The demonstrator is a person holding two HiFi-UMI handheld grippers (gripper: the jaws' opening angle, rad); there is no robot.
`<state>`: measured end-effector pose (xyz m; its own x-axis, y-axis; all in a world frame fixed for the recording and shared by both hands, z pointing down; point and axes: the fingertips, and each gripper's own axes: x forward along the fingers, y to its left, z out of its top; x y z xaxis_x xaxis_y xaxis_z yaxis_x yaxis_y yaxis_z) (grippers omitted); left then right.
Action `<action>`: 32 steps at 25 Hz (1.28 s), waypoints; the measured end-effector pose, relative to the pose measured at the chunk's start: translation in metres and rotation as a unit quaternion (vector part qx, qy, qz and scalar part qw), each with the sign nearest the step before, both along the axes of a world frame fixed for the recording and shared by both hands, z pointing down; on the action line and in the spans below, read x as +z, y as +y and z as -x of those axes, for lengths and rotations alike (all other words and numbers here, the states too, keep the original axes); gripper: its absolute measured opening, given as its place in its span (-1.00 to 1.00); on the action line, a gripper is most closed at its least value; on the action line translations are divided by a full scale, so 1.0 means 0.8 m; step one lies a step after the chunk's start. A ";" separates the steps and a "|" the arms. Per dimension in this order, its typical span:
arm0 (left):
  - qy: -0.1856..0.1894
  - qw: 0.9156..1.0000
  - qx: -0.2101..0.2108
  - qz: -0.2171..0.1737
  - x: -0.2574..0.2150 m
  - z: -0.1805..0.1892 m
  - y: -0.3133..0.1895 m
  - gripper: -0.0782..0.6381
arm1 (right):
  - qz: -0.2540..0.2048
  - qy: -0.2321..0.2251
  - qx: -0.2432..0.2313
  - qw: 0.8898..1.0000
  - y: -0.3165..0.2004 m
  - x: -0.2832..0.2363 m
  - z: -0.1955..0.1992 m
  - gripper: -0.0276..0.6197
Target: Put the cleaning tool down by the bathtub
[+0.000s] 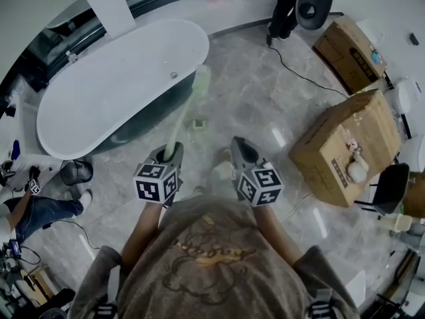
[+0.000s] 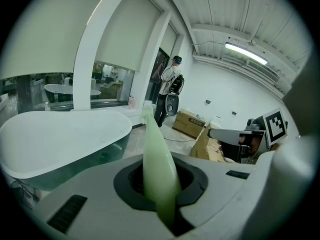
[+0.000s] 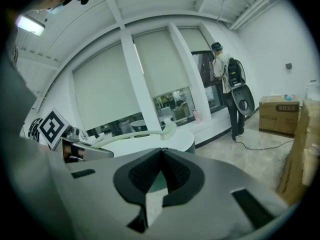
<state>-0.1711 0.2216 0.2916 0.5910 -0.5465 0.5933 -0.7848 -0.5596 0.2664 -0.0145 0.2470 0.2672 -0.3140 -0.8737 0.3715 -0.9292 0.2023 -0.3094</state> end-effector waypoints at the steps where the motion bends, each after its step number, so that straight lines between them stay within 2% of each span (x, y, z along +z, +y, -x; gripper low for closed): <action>1: 0.000 1.000 -0.001 0.000 0.001 -0.006 -0.011 -0.71 | 0.001 -0.001 -0.001 1.000 -0.011 0.002 -0.006 -0.92; 8: -0.014 1.000 -0.007 0.001 0.005 -0.061 -0.096 -0.71 | 0.003 -0.009 -0.017 1.000 -0.104 0.007 -0.055 -0.92; 18: -0.016 0.997 -0.074 0.008 0.020 -0.116 -0.191 -0.71 | 0.017 -0.014 -0.085 0.996 -0.215 0.032 -0.108 -0.92; 24: -0.016 0.995 -0.100 0.011 0.041 -0.128 -0.231 -0.71 | 0.021 -0.004 -0.115 0.993 -0.262 0.050 -0.117 -0.92; 32: -0.016 0.995 -0.098 0.033 0.062 -0.114 -0.259 -0.71 | 0.038 -0.010 -0.111 0.993 -0.299 0.069 -0.098 -0.92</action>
<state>-0.0801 0.0145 0.3416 0.4572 -0.6089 0.6482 -0.8858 -0.3772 0.2705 0.0637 0.0077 0.3224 -0.5043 -0.7517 0.4249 -0.8575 0.3780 -0.3490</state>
